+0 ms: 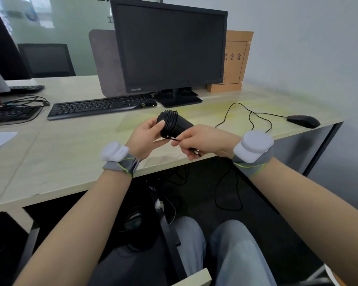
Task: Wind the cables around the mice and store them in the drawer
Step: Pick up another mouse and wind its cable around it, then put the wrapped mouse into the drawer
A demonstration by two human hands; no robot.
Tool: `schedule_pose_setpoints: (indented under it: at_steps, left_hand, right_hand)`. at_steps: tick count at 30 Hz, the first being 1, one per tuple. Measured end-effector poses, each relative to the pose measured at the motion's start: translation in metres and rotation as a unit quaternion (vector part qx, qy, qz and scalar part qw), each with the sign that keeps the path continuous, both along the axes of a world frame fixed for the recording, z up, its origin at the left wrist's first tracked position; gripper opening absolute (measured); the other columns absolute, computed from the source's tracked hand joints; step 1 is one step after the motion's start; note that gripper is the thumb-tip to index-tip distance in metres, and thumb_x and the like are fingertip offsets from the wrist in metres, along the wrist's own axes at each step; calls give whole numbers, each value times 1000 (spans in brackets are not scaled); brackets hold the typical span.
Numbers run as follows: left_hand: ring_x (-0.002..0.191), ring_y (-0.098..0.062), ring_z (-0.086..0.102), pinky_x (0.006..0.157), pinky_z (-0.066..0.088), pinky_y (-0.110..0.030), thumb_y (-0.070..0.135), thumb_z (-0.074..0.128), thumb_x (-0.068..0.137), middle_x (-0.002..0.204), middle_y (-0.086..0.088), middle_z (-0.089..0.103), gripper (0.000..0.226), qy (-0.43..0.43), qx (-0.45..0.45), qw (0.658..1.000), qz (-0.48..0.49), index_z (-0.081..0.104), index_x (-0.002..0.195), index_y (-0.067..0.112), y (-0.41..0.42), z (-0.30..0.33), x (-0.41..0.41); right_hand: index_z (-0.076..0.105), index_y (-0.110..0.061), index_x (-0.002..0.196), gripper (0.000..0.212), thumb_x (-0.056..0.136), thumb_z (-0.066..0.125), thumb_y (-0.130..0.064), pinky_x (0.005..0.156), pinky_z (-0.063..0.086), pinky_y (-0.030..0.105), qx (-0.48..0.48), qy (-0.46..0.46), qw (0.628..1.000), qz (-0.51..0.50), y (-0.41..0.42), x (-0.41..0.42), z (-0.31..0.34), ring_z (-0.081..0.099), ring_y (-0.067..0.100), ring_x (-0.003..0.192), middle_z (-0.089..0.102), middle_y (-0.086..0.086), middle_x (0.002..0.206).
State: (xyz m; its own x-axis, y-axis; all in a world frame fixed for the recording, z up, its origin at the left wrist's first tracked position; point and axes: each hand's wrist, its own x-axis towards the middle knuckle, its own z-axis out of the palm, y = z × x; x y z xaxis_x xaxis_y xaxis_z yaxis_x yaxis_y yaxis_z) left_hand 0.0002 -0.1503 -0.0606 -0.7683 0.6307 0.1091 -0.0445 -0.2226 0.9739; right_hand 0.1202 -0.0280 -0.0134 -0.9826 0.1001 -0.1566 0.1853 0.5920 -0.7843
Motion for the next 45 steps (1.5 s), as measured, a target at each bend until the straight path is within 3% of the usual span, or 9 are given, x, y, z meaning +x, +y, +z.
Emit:
schedule_pose_setpoints:
  at_steps: [5, 9, 14, 18, 23, 29, 34, 39, 45]
  left_hand:
    - [81, -16, 58, 72, 59, -24, 15, 43, 98, 93, -2, 58, 17, 19, -123, 991, -46, 59, 94, 18, -26, 11, 0]
    - [79, -17, 59, 70, 60, -24, 17, 47, 96, 93, -1, 61, 14, 28, -209, 973, -90, 61, 96, 17, -54, 19, 9]
    - [80, -22, 60, 62, 60, -28, 14, 50, 93, 95, -6, 63, 15, -1, -316, 936, -152, 62, 103, 13, -102, 15, 22]
    - [74, -18, 64, 59, 59, -28, 13, 44, 93, 91, -7, 66, 20, -28, -372, 904, -208, 61, 103, 14, -137, -5, 30]
    - [77, -18, 65, 61, 59, -27, 14, 43, 93, 90, -5, 70, 25, -51, -419, 866, -269, 60, 111, 12, -163, -32, 32]
    - [69, -18, 70, 62, 60, -31, 9, 42, 96, 85, -9, 69, 22, -89, -439, 851, -274, 59, 110, 7, -169, -60, 36]
    - [72, -20, 71, 70, 60, -36, 6, 40, 96, 85, -10, 70, 20, -107, -445, 836, -303, 56, 108, 5, -163, -76, 45]
    - [73, -17, 69, 72, 58, -34, 8, 40, 97, 85, -7, 69, 19, -109, -450, 830, -311, 56, 107, 8, -156, -86, 50]
    - [68, -7, 64, 64, 55, -18, 10, 47, 95, 84, -2, 64, 15, -78, -467, 840, -266, 60, 98, 15, -158, -95, 48]
  right_hand:
    - [61, -26, 85, 14, 89, 54, -15, 54, 45, 12, 123, 112, 986, 9, 4, 4, 5, 58, -1, 54, 67, -9, 62]
    - [61, -25, 80, 7, 86, 63, -24, 63, 49, 22, 110, 158, 981, -16, 0, 4, -5, 59, 3, 64, 68, -10, 69]
    - [62, -28, 78, 10, 83, 67, -35, 59, 43, 5, 176, 47, 978, 106, -30, 10, -21, 60, 5, 78, 66, -8, 86]
    - [65, -23, 81, 10, 82, 68, -32, 60, 39, 5, 195, 10, 963, 187, -67, 15, -36, 54, -3, 66, 62, -15, 78]
    - [65, -19, 80, 10, 83, 69, -28, 52, 38, 5, 185, -24, 948, 257, -98, 18, -59, 52, -7, 55, 61, -15, 69]
    - [67, -17, 82, 10, 81, 69, -27, 74, 53, 31, 208, -20, 937, 279, -112, 22, -83, 65, 19, 81, 70, 1, 85]
    - [68, -23, 80, 9, 79, 71, -32, 65, 42, 18, 255, -15, 918, 303, -113, 27, -97, 54, 5, 70, 63, -7, 83]
    - [61, -34, 74, 10, 79, 69, -38, 70, 45, 28, 339, 0, 879, 337, -112, 27, -102, 57, 11, 78, 57, -14, 71]
    - [65, -27, 80, 10, 80, 67, -37, 67, 45, 27, 358, 5, 871, 338, -119, 29, -111, 59, 13, 76, 62, -10, 74]
